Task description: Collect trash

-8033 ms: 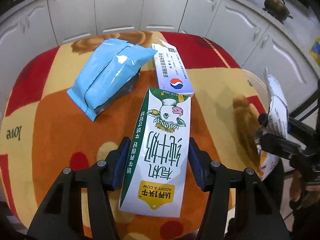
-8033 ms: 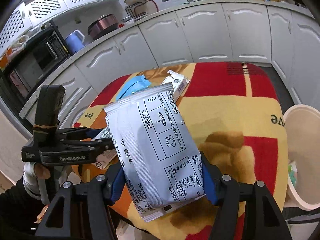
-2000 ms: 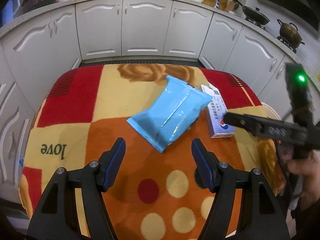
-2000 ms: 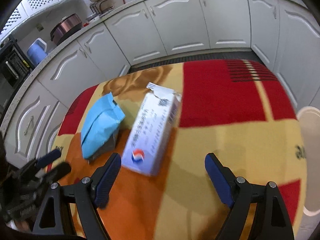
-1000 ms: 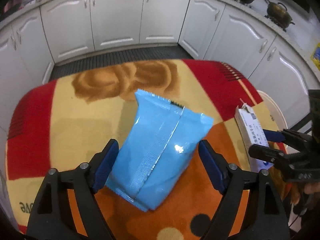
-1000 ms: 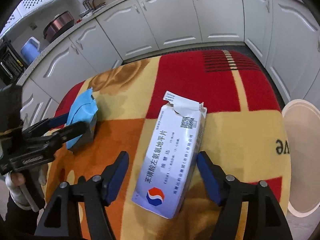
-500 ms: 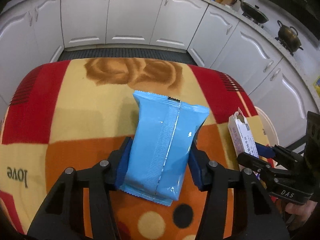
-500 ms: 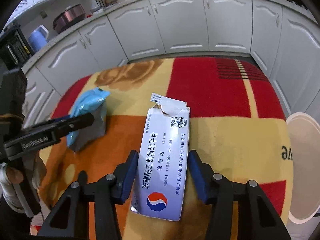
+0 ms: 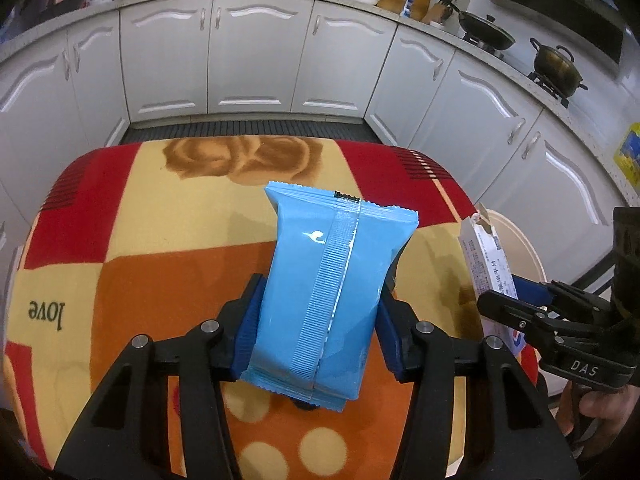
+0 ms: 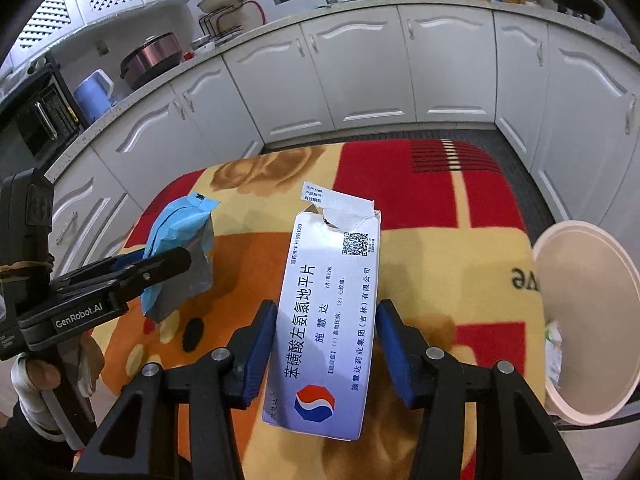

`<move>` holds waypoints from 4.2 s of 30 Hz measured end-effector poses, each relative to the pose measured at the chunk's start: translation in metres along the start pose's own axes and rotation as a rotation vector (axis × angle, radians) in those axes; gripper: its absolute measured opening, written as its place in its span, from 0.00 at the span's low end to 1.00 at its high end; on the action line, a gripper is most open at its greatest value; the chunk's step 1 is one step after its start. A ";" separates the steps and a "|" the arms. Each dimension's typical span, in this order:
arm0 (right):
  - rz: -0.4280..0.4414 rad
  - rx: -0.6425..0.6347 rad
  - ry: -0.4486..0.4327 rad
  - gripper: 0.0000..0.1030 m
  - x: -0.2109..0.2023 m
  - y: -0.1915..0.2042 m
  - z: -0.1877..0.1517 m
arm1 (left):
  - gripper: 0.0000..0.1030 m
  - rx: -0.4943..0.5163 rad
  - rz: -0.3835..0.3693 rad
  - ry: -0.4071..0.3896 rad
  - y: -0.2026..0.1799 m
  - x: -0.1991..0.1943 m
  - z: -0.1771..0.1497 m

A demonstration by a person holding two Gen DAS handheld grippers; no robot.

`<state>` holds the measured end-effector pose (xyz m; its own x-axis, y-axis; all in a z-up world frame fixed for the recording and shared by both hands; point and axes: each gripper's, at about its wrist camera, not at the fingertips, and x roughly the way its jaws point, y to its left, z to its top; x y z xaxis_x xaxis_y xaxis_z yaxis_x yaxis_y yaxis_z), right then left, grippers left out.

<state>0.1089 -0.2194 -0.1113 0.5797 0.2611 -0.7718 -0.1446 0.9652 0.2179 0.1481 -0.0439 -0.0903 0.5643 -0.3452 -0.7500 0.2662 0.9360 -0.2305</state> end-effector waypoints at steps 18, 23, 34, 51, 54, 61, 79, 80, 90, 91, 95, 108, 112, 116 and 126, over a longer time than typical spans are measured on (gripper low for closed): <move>-0.043 0.037 -0.074 0.48 -0.047 -0.030 -0.015 | 0.48 0.062 -0.020 -0.043 -0.057 -0.010 -0.002; -0.057 0.061 -0.085 0.48 -0.055 -0.045 -0.019 | 0.48 0.082 -0.037 -0.038 -0.074 -0.006 0.000; -0.116 0.142 -0.108 0.48 -0.077 -0.092 -0.029 | 0.48 0.143 -0.106 -0.002 -0.127 0.017 0.003; -0.224 0.300 -0.096 0.48 -0.082 -0.189 -0.041 | 0.48 0.204 -0.225 0.122 -0.218 0.087 0.018; -0.249 0.318 -0.091 0.48 -0.080 -0.204 -0.042 | 0.48 0.200 -0.238 0.138 -0.229 0.100 0.021; -0.285 0.353 -0.067 0.48 -0.070 -0.235 -0.042 | 0.49 0.203 -0.254 0.153 -0.248 0.122 0.028; -0.300 0.397 -0.047 0.61 -0.063 -0.252 -0.063 | 0.74 0.250 -0.241 0.124 -0.256 0.130 0.026; -0.299 0.396 -0.048 0.61 -0.064 -0.251 -0.064 | 0.74 0.253 -0.242 0.121 -0.256 0.128 0.026; -0.285 0.383 -0.088 0.64 -0.082 -0.235 -0.069 | 0.74 0.225 -0.178 0.017 -0.242 0.099 0.020; -0.287 0.377 -0.097 0.64 -0.084 -0.230 -0.070 | 0.74 0.220 -0.172 0.010 -0.240 0.096 0.019; -0.305 0.351 -0.130 0.67 -0.092 -0.210 -0.071 | 0.74 0.209 -0.098 -0.057 -0.228 0.074 0.015; -0.349 0.255 -0.267 0.77 -0.128 -0.135 -0.071 | 0.74 0.233 0.001 -0.201 -0.203 0.006 -0.005; -0.361 0.225 -0.329 0.81 -0.145 -0.111 -0.068 | 0.74 0.227 0.001 -0.229 -0.196 -0.011 -0.010; -0.392 0.187 -0.361 0.82 -0.157 -0.092 -0.068 | 0.74 0.230 0.008 -0.272 -0.192 -0.031 -0.014; -0.420 0.164 -0.431 0.84 -0.184 -0.067 -0.072 | 0.74 0.230 -0.013 -0.343 -0.191 -0.066 -0.022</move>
<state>-0.0461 -0.3308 -0.0273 0.8370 -0.2028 -0.5082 0.2710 0.9605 0.0632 0.0424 -0.1985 -0.0100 0.7773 -0.3960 -0.4888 0.4204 0.9050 -0.0646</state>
